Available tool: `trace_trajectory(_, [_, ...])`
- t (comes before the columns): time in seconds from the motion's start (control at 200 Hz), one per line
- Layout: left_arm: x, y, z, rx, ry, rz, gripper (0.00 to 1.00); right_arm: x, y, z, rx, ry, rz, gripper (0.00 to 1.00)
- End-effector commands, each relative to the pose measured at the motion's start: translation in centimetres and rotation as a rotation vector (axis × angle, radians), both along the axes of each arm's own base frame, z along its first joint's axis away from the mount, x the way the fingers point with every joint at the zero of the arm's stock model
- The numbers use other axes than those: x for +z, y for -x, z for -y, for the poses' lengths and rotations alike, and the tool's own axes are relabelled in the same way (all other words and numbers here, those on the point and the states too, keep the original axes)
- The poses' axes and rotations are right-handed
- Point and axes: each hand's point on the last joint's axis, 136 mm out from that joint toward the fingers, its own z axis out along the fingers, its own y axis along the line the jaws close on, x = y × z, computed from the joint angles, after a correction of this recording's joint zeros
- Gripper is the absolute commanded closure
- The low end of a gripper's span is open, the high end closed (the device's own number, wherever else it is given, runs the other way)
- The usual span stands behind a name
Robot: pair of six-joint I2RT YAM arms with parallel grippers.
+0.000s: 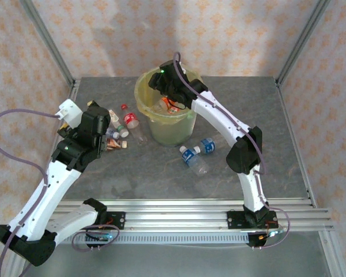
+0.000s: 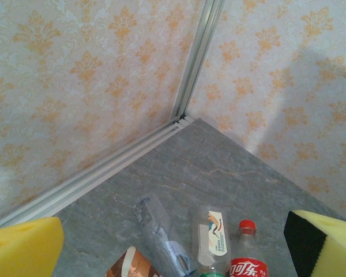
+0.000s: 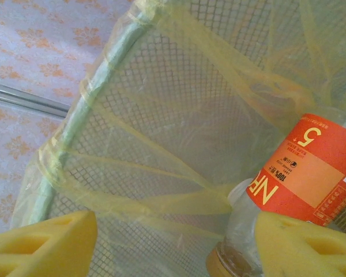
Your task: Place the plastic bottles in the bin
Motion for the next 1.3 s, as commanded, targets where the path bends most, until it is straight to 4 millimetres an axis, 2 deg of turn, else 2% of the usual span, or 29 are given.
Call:
trace_trajectory(0.0, [0.6, -0.1, -0.3, 0.013, 0.000, 0.009, 0.00, 3.3, 0.7, 1.6, 0.004, 0.030, 0.075, 0.27])
trace_trajectory(0.13, [0.3, -0.7, 0.0, -0.006, 0.011, -0.002, 0.00, 5.6, 2.0, 2.7, 0.047, 0.072, 0.127, 0.25])
trace_trajectory(0.33, [-0.7, -1.3, -0.2, -0.013, 0.046, -0.029, 0.00, 8.6, 5.3, 5.7, 0.098, 0.165, 0.185, 0.13])
trace_trajectory(0.51, [-1.4, -1.2, -0.6, 0.004, 0.077, -0.023, 0.00, 9.2, 9.2, 10.2, 0.095, 0.270, 0.208, 0.00])
trace_trajectory(0.631, [-1.7, -1.0, -0.9, 0.029, 0.094, 0.000, 0.00, 8.4, 12.2, 14.0, 0.070, 0.355, 0.203, 0.01])
trace_trajectory(0.761, [-1.9, -0.7, -1.2, 0.059, 0.114, 0.028, 0.00, 6.3, 15.4, 18.1, 0.031, 0.441, 0.169, 0.01])
trace_trajectory(0.916, [-2.3, -1.0, -1.0, 0.056, 0.135, 0.033, 0.00, 2.3, 18.3, 19.8, 0.071, 0.466, 0.085, 0.01])
trace_trajectory(1.041, [-2.7, -1.3, -0.8, 0.048, 0.148, 0.024, 0.00, -1.4, 19.9, 20.1, 0.102, 0.478, -0.015, 0.01])
trace_trajectory(1.296, [-3.3, -2.2, -0.2, 0.025, 0.174, 0.010, 0.00, -8.9, 21.8, 17.9, 0.209, 0.412, -0.200, 0.01])
